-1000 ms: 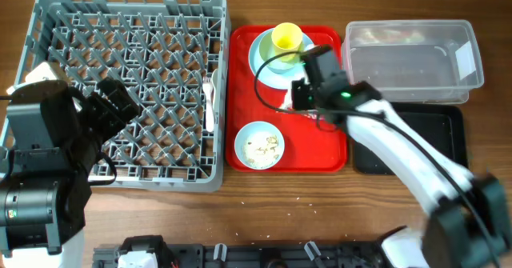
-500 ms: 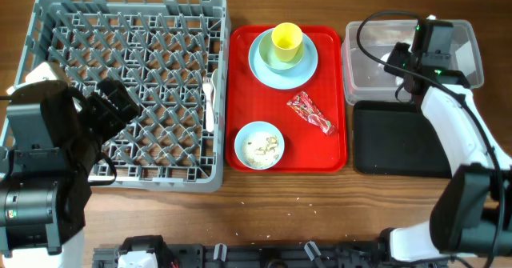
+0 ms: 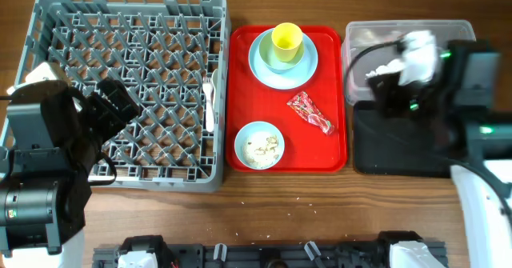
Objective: Sort waste into correct bins and load items into the dishwasher rack
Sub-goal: 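Carry the napkin into the clear plastic bin and release, then grasp the red candy wrapper with the right gripper, then drop the red wrapper into the clear plastic bin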
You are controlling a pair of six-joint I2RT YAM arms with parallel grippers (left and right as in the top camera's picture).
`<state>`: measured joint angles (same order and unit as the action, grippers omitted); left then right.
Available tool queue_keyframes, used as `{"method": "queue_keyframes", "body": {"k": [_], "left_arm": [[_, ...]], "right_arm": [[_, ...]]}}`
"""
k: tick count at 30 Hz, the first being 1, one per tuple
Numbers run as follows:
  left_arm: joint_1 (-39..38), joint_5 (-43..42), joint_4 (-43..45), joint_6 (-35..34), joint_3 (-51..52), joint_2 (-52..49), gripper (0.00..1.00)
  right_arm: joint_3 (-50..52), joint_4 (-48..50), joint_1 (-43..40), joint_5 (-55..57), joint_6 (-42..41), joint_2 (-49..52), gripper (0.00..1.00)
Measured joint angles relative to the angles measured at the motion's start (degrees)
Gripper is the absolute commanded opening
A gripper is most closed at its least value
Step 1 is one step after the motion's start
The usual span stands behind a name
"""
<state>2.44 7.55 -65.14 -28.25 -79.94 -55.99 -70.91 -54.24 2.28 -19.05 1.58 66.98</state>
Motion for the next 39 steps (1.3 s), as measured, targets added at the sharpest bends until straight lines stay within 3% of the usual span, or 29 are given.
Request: {"method": "queue_keyframes", "body": {"k": [6,9,14,26,27,29,30,31,32,34,39], "left_arm": [[0.0,0.0,0.0,0.0,0.0,0.0,1.0],[0.0,0.0,0.0,0.0,0.0,0.0,1.0],[0.0,0.0,0.0,0.0,0.0,0.0,1.0],[0.0,0.0,0.0,0.0,0.0,0.0,1.0],[0.0,0.0,0.0,0.0,0.0,0.0,1.0],[0.0,0.0,0.0,0.0,0.0,0.0,1.0],[0.0,0.0,0.0,0.0,0.0,0.0,1.0],[0.0,0.0,0.0,0.0,0.0,0.0,1.0],[0.0,0.0,0.0,0.0,0.0,0.0,1.0],[0.0,0.0,0.0,0.0,0.0,0.0,1.0],[0.0,0.0,0.0,0.0,0.0,0.0,1.0]], "right_arm": [[11.4,7.7,10.9,3.2,-1.1,7.8,0.47],[12.0,12.1,15.5,6.6,-1.3,15.7,0.53],[12.0,18.9,20.5,12.1,0.0,26.3,0.71],[12.1,27.4,20.6,15.0,2.6,36.5,0.72],[12.1,27.6,20.6,15.3,2.6,37.3,0.7],[12.1,27.8,20.6,15.5,2.7,37.3,0.54],[12.1,27.8,20.6,15.7,2.8,37.3,0.52],[12.1,27.8,20.6,15.8,2.8,37.3,0.45],[12.1,27.7,20.6,15.8,2.8,37.3,0.27],[12.1,27.6,20.6,15.9,2.7,37.3,0.05],[11.9,25.4,20.6,14.7,0.0,37.3,0.04]]}}
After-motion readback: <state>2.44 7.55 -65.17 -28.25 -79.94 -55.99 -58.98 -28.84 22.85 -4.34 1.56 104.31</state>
